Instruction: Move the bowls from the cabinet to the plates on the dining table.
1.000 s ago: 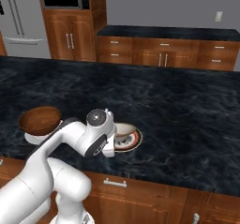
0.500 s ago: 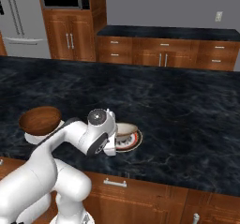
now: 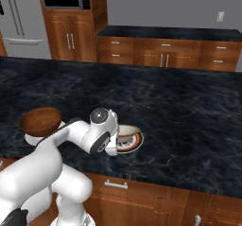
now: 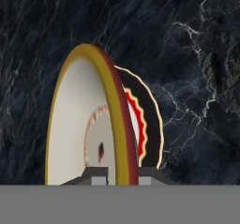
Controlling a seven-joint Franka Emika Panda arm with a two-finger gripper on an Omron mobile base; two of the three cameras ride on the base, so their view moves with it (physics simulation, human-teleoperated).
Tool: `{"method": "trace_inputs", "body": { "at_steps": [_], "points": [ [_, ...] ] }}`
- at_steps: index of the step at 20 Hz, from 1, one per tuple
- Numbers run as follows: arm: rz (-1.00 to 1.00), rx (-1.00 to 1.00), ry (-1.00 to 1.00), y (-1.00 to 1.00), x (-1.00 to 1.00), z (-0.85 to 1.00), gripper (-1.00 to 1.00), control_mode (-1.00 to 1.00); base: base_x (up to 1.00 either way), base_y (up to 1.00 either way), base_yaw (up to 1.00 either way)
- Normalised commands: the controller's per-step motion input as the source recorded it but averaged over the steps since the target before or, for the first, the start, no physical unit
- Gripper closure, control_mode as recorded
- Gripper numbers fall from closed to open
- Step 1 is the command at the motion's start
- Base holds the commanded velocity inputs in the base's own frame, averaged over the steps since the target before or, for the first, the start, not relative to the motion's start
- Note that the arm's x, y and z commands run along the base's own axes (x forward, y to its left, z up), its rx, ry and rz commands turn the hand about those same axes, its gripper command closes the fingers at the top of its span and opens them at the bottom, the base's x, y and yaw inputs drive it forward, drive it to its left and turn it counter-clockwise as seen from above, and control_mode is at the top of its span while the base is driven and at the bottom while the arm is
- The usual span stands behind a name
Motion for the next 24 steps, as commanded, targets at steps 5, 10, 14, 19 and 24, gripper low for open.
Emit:
{"method": "trace_inputs", "body": {
  "at_steps": [5,10,14,19,24],
  "points": [
    [-0.02,0.0,0.0,0.0,0.14,-0.14,1.0,-1.0,0.0,0.0,0.0],
    [-0.01,0.0,0.0,0.0,0.0,0.0,1.0,-1.0,0.0,0.0,0.0],
    [0.0,0.02,0.0,0.0,0.0,-0.05,1.0,-1.0,0.0,0.0,0.0],
    [0.0,0.12,0.03,0.0,0.0,-0.14,1.0,-1.0,0.0,0.0,0.0],
    [0.0,0.1,0.01,0.0,0.0,-0.06,1.0,-1.0,0.0,0.0,0.0]
  ]
}}
